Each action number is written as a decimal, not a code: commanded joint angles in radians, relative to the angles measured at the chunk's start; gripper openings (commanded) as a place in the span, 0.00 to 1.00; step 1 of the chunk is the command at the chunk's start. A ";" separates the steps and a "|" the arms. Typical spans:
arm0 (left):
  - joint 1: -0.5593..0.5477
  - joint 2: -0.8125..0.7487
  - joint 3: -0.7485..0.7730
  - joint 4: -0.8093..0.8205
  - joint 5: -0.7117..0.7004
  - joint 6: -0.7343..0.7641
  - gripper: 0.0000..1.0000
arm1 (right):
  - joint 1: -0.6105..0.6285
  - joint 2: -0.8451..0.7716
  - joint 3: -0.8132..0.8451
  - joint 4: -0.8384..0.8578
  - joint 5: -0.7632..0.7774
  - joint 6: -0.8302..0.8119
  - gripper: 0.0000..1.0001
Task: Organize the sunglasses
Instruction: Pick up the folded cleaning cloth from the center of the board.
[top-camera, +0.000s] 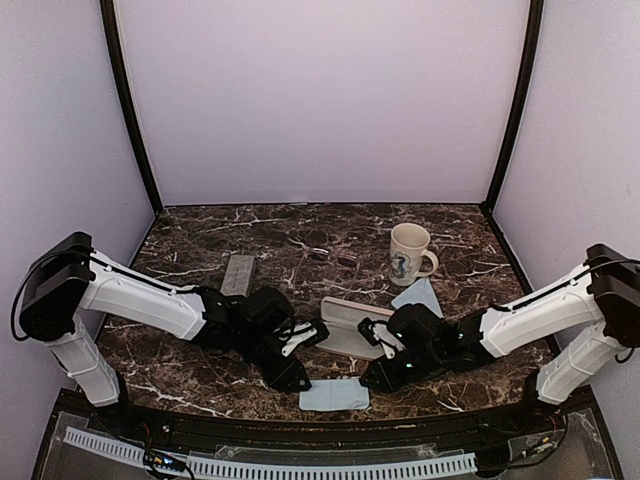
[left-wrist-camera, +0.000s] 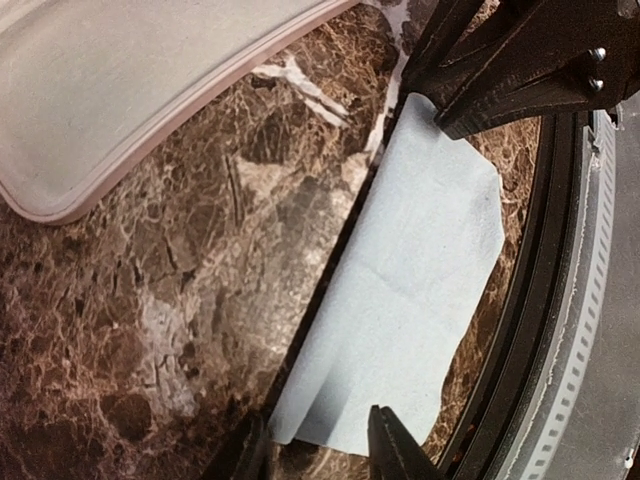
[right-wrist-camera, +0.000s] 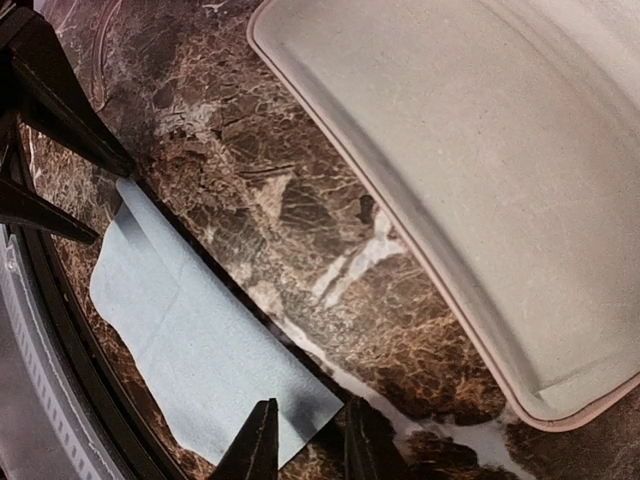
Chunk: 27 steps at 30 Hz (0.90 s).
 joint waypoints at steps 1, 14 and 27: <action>0.005 0.011 -0.015 0.032 0.033 0.005 0.34 | -0.004 0.016 -0.017 0.042 -0.026 0.005 0.24; 0.004 0.009 -0.028 0.033 0.031 0.001 0.23 | -0.009 0.025 -0.016 0.050 -0.024 0.005 0.17; 0.004 0.014 -0.036 0.065 0.013 -0.040 0.08 | -0.011 -0.007 -0.041 0.107 -0.016 0.035 0.03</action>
